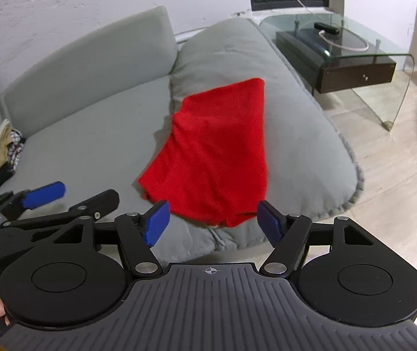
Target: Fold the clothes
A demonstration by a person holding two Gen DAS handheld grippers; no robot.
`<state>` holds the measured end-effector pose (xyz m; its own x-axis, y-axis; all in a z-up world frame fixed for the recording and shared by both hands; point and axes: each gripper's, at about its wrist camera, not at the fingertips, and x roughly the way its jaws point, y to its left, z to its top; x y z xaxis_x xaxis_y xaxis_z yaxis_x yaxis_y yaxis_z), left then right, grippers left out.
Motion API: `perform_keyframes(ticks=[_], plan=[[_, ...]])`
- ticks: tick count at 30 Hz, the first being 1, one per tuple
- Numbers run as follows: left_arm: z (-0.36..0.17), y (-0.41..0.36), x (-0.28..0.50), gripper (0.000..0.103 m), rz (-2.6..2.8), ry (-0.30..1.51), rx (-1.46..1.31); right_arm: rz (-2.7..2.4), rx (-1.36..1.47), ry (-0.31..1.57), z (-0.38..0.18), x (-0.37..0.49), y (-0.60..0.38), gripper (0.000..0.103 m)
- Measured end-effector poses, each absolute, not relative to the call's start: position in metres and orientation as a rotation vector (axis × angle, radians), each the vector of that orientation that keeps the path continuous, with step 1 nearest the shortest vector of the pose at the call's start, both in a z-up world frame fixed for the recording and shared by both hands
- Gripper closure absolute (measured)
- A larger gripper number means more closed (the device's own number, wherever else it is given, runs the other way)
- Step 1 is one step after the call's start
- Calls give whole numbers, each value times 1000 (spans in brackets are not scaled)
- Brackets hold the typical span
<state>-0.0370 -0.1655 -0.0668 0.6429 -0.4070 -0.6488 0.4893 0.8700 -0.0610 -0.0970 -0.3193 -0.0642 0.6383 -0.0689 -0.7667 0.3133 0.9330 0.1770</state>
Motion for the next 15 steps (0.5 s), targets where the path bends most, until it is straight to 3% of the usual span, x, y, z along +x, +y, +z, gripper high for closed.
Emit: perform_keyframes(ticks=[5,15], plan=[[-63,-167,-47,13,-506,746,97,-222,244,828,-41,-119,-310,22],[-81,-179,-58,11,-495,799,123,-281,194,858,-56,-136,-311,21]])
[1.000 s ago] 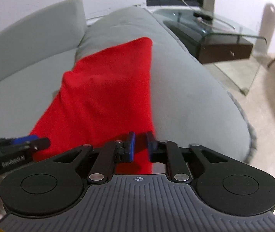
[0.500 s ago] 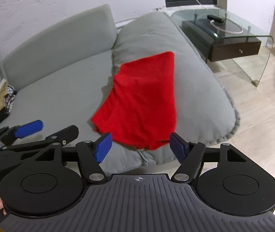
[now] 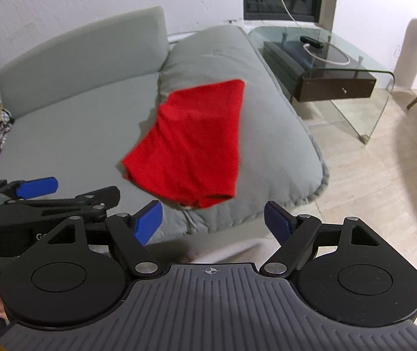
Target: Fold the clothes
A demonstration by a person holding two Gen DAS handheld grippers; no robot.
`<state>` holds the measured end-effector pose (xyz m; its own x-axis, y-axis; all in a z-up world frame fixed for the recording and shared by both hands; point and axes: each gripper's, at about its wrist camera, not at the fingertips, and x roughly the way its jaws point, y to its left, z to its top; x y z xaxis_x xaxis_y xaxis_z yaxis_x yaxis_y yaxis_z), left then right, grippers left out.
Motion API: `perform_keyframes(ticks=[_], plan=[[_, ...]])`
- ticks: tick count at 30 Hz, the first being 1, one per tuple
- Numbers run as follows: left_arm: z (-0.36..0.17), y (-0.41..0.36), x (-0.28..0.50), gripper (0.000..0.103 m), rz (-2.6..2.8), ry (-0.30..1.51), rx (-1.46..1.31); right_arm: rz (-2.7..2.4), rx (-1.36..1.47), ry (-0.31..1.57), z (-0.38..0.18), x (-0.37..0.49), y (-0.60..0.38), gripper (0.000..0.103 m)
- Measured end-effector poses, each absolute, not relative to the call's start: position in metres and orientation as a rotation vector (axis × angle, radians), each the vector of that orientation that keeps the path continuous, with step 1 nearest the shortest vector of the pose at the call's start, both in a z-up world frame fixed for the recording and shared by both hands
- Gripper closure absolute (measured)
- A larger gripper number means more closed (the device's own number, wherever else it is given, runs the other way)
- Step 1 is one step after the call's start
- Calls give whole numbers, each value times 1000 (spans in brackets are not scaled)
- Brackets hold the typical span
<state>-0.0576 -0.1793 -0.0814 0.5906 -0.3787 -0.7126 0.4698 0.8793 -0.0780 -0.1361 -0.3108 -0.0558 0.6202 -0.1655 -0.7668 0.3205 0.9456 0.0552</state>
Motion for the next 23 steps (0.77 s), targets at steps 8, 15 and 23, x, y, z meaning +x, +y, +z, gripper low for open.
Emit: perform_keyframes(ticks=[8,15,23], plan=[[-94,-186,-53,12,-527,824,118,-316,242,866,-69,-140,-319,21],[-101,-189,-47,12,-524,840,131,-336,236,880,-78,-134,-320,21],[-103,-193,-45,12,-527,839,123,-344,258,876,-82,-133,-322,21]])
